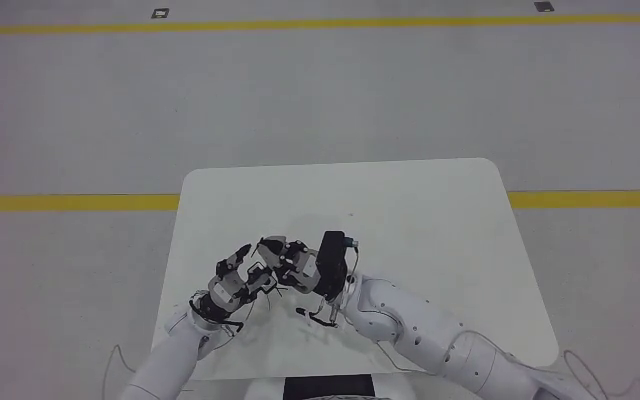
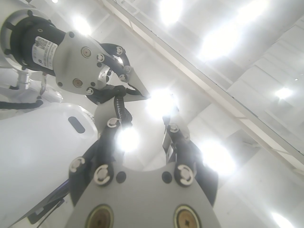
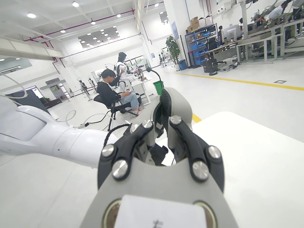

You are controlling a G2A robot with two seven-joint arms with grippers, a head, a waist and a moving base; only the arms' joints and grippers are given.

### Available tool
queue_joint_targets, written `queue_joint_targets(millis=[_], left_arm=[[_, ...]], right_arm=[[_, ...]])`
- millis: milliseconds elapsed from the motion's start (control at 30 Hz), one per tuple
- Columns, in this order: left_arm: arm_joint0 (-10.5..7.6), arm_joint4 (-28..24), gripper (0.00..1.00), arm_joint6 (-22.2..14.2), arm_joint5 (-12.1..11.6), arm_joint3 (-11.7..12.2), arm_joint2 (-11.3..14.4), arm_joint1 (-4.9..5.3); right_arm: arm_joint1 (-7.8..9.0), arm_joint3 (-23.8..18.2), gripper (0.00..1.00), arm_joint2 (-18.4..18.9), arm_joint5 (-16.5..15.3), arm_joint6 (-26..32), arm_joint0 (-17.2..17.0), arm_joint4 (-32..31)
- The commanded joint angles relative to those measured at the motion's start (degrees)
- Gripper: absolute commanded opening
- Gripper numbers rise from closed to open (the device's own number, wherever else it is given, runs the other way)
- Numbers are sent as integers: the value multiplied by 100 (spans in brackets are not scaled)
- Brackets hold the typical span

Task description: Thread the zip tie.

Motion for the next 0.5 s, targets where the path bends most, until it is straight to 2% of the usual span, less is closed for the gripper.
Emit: queue_joint_targets(millis=[0, 167, 467], left_arm=[[-5, 0, 29, -11, 0, 4, 8, 2], [-13, 0, 23, -31, 0, 18, 28, 8], [-24, 0, 22, -61, 0, 31, 46, 13]], right_arm=[[3, 4, 0, -17, 0, 9, 14, 5], [10, 9, 0, -63, 0, 20, 55, 27], [22, 19, 0, -124, 0, 16, 108, 53]])
